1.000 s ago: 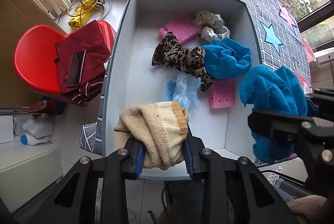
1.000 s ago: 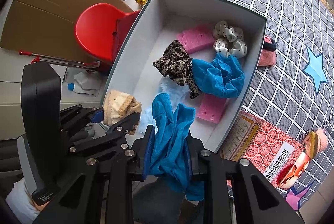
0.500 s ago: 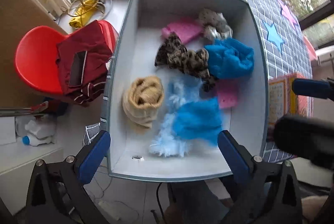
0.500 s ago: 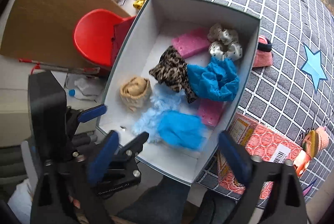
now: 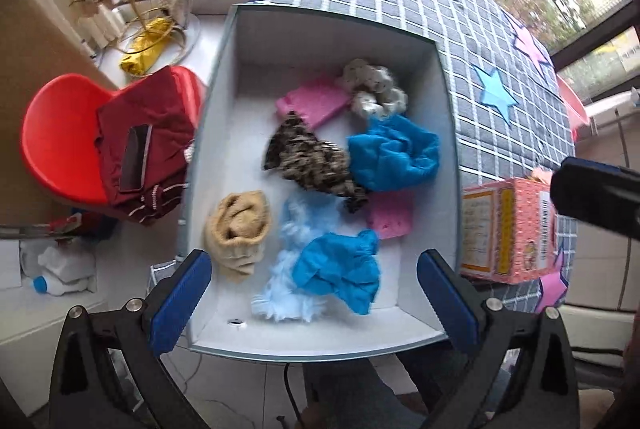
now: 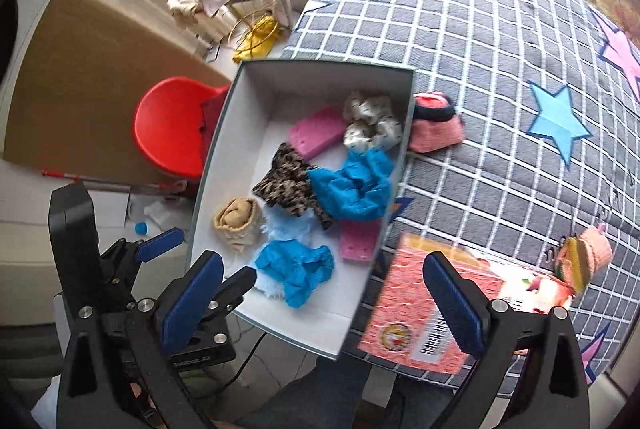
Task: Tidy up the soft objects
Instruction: 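Reach the left tool to the pink sock while the right tool reaches the pink knit hat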
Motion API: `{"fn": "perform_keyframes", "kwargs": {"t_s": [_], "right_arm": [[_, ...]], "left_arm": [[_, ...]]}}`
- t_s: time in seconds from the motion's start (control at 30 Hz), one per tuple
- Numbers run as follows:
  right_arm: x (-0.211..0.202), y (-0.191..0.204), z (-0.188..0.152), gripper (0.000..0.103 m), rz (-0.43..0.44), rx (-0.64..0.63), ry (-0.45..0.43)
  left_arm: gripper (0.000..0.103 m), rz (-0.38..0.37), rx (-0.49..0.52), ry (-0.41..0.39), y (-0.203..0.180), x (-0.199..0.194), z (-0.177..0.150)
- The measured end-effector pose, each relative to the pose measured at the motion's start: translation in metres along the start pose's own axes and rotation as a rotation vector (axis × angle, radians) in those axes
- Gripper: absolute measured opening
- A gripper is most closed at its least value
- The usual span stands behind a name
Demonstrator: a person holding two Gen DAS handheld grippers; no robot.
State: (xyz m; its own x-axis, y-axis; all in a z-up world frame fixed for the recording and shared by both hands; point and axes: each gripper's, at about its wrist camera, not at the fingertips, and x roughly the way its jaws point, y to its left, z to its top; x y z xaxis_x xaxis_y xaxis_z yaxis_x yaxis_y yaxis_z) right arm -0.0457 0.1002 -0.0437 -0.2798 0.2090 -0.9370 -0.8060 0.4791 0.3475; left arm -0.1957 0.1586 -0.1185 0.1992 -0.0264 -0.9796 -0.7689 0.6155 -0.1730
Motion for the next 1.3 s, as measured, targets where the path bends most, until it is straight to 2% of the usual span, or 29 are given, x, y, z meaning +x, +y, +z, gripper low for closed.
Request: {"fn": "perform_keyframes", "kwargs": {"t_s": [0.3, 0.43, 0.53, 0.73, 0.83, 0.93, 1.07, 1.17, 1.23, 1.3], "right_arm": [[-0.039, -0.077, -0.008, 0.101, -0.02, 0.184, -0.082], [-0.046, -0.126, -0.02, 0.101, -0.038, 0.297, -0.095], [-0.045, -0.158, -0.025, 0.101, -0.053, 0.353, -0.088], [-0.029, -0.188, -0.007, 0.101, -0.034, 0.378, -0.064], [-0.022, -0.202, -0.003, 0.101, -0.018, 0.408, -0.063], [-0.016, -0.221, -0.005, 0.101, 0.003, 0.44, -0.047], [-0.014, -0.252, -0.015, 0.101, 0.009, 0.487, -0.033], [-0.009, -0.279, -0.027, 0.101, 0.009, 0.531, -0.016], [-0.005, -0.298, -0.036, 0.101, 0.011, 0.568, -0.002], [-0.001, -0.314, -0.044, 0.101, 0.013, 0.6, 0.008]], "left_arm": [[0.103, -0.066, 0.114, 0.043, -0.059, -0.001, 0.033], [0.103, -0.055, 0.16, 0.055, -0.098, -0.008, 0.055], [0.103, -0.056, 0.158, 0.062, -0.108, -0.024, 0.062], [0.103, -0.022, 0.159, 0.067, -0.131, -0.036, 0.079], [0.103, 0.018, 0.203, 0.062, -0.151, -0.035, 0.094], [0.103, 0.077, 0.302, 0.084, -0.18, -0.018, 0.117], [0.103, 0.168, 0.491, 0.166, -0.219, 0.028, 0.148], [0.103, 0.281, 0.656, 0.244, -0.238, 0.075, 0.161], [0.103, 0.342, 0.706, 0.287, -0.24, 0.1, 0.165], [0.103, 0.378, 0.713, 0.336, -0.236, 0.122, 0.171]]}}
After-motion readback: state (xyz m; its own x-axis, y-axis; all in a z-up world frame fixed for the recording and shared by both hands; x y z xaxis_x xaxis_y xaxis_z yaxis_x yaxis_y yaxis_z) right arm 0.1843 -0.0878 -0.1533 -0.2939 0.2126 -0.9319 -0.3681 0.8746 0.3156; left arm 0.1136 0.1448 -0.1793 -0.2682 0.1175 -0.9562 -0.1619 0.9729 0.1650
